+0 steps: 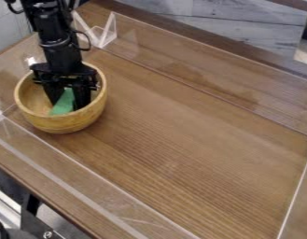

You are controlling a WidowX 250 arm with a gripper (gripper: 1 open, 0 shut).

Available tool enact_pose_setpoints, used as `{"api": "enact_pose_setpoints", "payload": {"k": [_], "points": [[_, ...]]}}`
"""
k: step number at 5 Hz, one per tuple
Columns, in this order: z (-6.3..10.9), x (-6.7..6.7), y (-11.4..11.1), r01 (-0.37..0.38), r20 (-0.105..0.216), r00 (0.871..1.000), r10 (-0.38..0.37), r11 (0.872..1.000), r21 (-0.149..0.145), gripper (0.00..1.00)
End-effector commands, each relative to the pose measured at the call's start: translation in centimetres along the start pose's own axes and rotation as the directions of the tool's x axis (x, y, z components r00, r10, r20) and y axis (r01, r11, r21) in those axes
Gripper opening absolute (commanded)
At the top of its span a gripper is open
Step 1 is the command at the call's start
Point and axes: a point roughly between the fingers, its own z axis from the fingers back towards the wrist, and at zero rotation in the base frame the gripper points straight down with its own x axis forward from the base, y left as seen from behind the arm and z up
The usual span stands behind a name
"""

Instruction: Remove the green block from inside the brown bowl and put it on the table

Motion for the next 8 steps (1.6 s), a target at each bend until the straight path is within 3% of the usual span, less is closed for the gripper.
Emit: {"api": "enact_pose_setpoints", "payload": {"k": [1, 8], "points": [[1.6, 0.9, -0.1, 0.012, 0.041, 0.999, -0.012, 1.000, 0.013, 0.00], [2.9, -0.2, -2.5, 0.033, -0.034, 0.999, -0.033, 0.999, -0.006, 0.00]]}}
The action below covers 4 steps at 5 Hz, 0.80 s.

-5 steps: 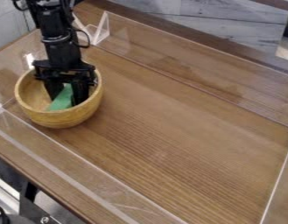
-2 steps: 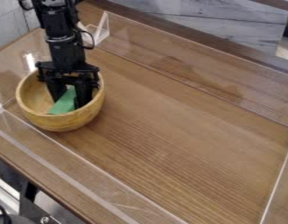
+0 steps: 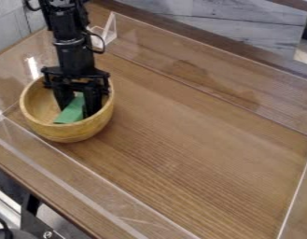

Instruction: Remove the green block from inside the brown bowl and put it on the table

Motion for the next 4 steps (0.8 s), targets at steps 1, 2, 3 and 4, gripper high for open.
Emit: {"api": "enact_pose_setpoints", "payload": {"k": [1, 2, 3, 4], "points": [[2.9, 0.8, -0.6, 0.015, 0.091, 0.996, -0.016, 1.000, 0.019, 0.00], [2.8, 0.7, -1.0, 0.019, 0.082, 0.996, -0.020, 1.000, 0.015, 0.00], [2.7, 0.6, -1.3, 0.024, 0.076, 0.997, -0.024, 1.000, 0.010, 0.00], [2.7, 0.6, -1.7, 0.028, 0.069, 0.997, -0.028, 1.000, 0.005, 0.00]]}}
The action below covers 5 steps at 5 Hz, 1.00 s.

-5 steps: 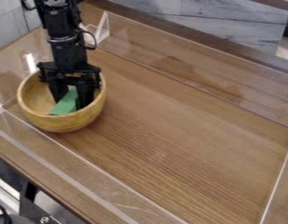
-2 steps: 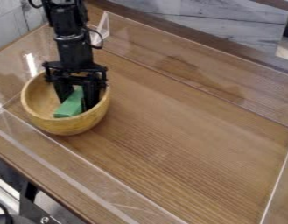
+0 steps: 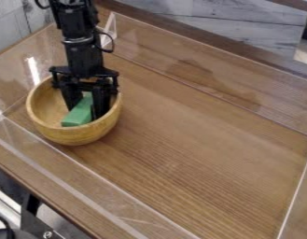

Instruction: Remove the green block from inside the brown bowl and put it on the table

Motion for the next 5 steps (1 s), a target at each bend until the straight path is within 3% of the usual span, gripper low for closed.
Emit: {"api": "enact_pose_setpoints", "payload": {"k": [1, 5], "points": [[2.4, 0.7, -0.7, 0.021, 0.081, 0.997, -0.022, 1.000, 0.014, 0.00], [2.5, 0.3, -2.1, 0.040, 0.043, 0.998, -0.040, 0.999, -0.003, 0.00]]}}
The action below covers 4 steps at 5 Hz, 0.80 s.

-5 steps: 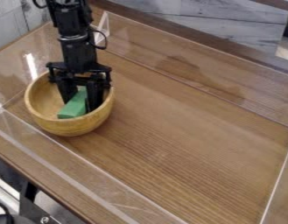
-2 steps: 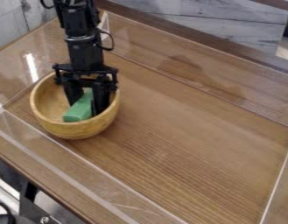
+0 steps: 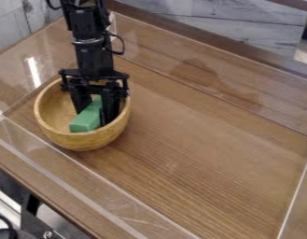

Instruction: Remove the green block from inside the brown bowl and put it on the table

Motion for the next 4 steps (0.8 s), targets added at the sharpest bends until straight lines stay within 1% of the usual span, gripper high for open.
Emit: {"api": "enact_pose_setpoints", "payload": {"k": [1, 4], "points": [[2.7, 0.7, -0.7, 0.012, 0.089, 0.996, -0.013, 1.000, 0.013, 0.00], [3.6, 0.0, -2.2, 0.039, 0.054, 0.998, -0.039, 0.999, 0.001, 0.00]]}}
